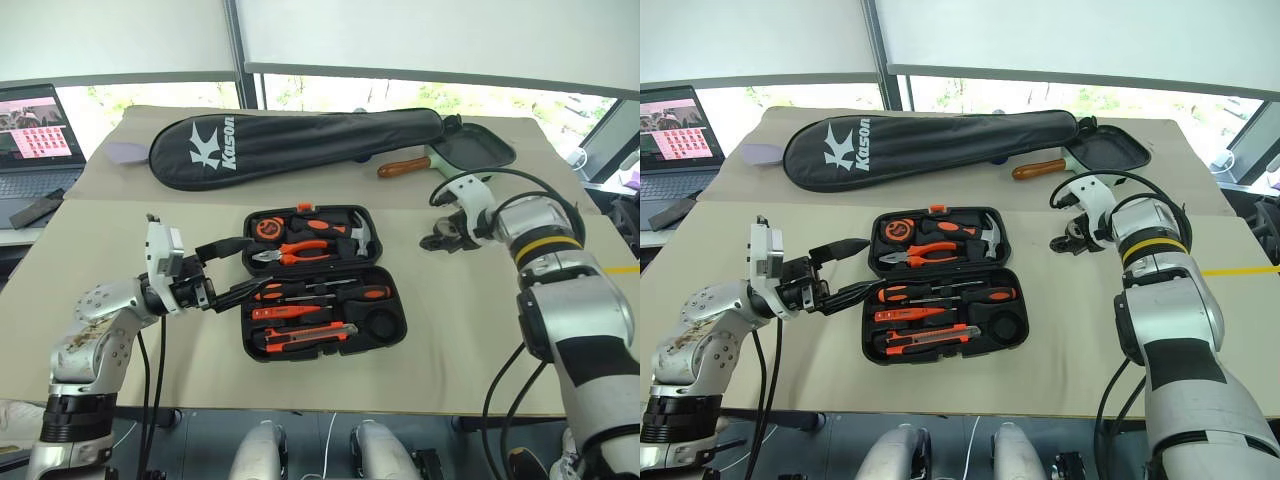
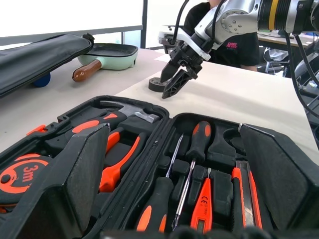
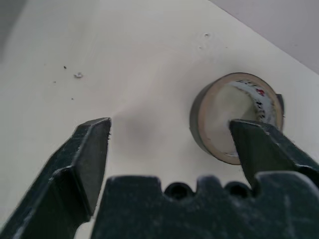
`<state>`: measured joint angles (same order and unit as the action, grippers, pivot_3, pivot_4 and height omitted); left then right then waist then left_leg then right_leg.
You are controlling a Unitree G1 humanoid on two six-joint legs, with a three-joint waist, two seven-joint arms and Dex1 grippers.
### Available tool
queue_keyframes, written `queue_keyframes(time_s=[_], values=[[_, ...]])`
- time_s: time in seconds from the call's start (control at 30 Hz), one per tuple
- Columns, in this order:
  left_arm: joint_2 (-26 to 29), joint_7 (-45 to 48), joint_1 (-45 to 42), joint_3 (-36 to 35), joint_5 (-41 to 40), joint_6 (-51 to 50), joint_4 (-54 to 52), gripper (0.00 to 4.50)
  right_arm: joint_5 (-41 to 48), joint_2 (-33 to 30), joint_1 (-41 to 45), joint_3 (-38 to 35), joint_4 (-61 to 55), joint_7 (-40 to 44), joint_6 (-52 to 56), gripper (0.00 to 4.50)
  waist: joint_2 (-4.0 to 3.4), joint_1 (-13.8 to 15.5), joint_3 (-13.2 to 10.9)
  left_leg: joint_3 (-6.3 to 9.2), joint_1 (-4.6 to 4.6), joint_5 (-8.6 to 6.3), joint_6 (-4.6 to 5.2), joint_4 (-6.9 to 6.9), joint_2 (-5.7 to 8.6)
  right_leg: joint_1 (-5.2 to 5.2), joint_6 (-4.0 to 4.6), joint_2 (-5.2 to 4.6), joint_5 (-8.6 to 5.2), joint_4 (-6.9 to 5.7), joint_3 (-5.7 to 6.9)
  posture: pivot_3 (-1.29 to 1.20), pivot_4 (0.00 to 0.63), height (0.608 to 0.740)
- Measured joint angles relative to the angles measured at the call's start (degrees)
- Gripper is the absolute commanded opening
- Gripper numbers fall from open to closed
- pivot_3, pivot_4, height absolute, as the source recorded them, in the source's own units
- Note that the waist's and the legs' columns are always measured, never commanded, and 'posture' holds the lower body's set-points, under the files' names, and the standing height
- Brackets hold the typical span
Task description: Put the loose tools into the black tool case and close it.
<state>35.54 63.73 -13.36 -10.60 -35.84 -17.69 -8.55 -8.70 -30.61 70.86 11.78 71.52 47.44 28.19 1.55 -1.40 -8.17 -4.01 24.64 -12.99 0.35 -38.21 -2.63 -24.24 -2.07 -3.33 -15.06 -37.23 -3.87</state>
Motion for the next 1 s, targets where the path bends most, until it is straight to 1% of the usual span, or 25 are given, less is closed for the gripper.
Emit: queue_keyframes(time_s=[0.1,0.17,0.3,0.47,0.57,0.6,0.63,0.7,0.8,0.87,0.93,1.0], values=[[0.0,0.2,-0.1,0.4,0.1,0.1,0.3,4.5,0.0,0.3,-0.2,-0.7,0.2,0.0,0.1,2.16,0.0,0.0,0.0,0.0,0.0,0.0,0.0,0.0,0.0,0.0,0.0,0.0,0.0,0.0,0.0,0.0,0.15,0.74],[0.2,0.5,-0.1,0.5,0.4,0.1,0.6,4.5,0.0,0.3,-0.2,-1.1,0.3,-0.1,0.1,1.41,0.0,0.0,0.0,0.0,0.0,0.0,-0.01,0.0,0.0,0.0,0.0,0.0,0.0,0.0,0.0,0.0,0.15,0.74],[0.2,0.7,-0.4,0.9,0.9,0.1,0.6,4.5,-0.1,0.3,-0.2,-1.5,0.4,-0.2,-0.2,0.04,0.0,-0.1,0.0,0.0,0.0,0.0,-0.01,0.0,0.0,0.0,0.0,0.0,0.0,0.0,0.0,0.0,0.15,0.74],[0.2,0.9,-1.2,1.9,1.9,0.1,1.0,4.5,0.6,0.1,-1.0,-3.1,0.2,0.9,-3.6,0.01,0.0,-0.3,0.0,0.0,-0.01,0.0,-0.01,0.0,0.0,0.01,0.0,0.01,0.0,-0.01,0.0,0.0,0.15,0.74],[0.2,1.4,-1.2,2.2,2.0,0.2,1.2,4.5,2.2,-1.5,-2.3,-3.7,-3.4,8.5,-5.3,0.01,-0.03,-0.3,0.0,0.0,0.01,0.0,-0.01,0.0,0.01,-0.01,-0.01,0.0,0.0,0.0,0.0,0.0,0.15,0.74],[0.2,1.8,-1.0,2.2,2.0,0.3,1.3,4.5,3.4,-2.5,-2.8,-3.8,-6.3,13.1,-5.1,0.01,-0.06,-0.3,0.0,0.0,0.01,0.0,-0.01,0.0,0.0,-0.01,-0.01,0.0,0.0,0.0,0.0,0.0,0.15,0.74],[0.5,2.5,-0.6,2.2,2.0,0.6,1.2,4.5,4.6,-3.9,-3.7,-3.7,-11.8,18.1,-3.6,0.01,-0.08,-0.3,0.0,0.01,0.01,0.0,0.0,0.0,-0.01,-0.01,-0.01,0.0,0.0,0.0,0.0,0.0,0.15,0.74],[1.5,4.6,0.9,2.2,2.1,1.9,1.2,4.5,7.5,-6.6,-6.4,-3.3,-23.0,25.5,0.6,0.01,-0.09,-0.2,0.0,0.09,0.02,0.0,0.0,0.0,-0.08,-0.01,-0.01,0.06,0.0,-0.01,0.02,0.0,0.15,0.74],[3.9,9.8,4.6,1.9,2.3,5.3,1.5,4.5,14.2,-13.1,-15.2,-1.5,-48.9,35.0,12.7,0.01,-0.1,0.3,0.0,0.24,-0.02,-0.03,0.04,0.02,-0.15,-0.01,0.0,0.1,0.0,0.01,0.05,0.0,0.15,0.74],[4.5,12.4,5.7,2.1,2.4,6.7,1.6,4.5,18.8,-15.2,-20.5,-0.6,-63.6,37.1,20.4,0.01,-0.1,0.4,0.0,0.26,-0.02,-0.03,0.04,0.0,-0.13,0.0,0.0,0.09,0.0,0.0,0.04,0.0,0.15,0.74],[5.0,14.1,6.6,2.4,2.3,7.5,0.9,4.5,23.1,-15.7,-24.6,0.5,-76.6,36.7,27.2,0.01,-0.1,0.5,0.0,0.29,-0.04,-0.03,0.04,-0.1,-0.14,0.03,0.03,0.09,0.01,-0.05,0.04,0.0,0.15,0.74],[5.1,15.2,7.4,2.7,2.2,7.7,0.2,4.5,25.5,-15.8,-27.4,1.6,-85.1,35.1,31.4,0.01,-0.1,0.6,0.0,0.28,-0.05,-0.03,0.04,-0.25,-0.13,0.07,0.03,0.08,0.01,-0.13,0.04,0.0,0.15,0.74]])
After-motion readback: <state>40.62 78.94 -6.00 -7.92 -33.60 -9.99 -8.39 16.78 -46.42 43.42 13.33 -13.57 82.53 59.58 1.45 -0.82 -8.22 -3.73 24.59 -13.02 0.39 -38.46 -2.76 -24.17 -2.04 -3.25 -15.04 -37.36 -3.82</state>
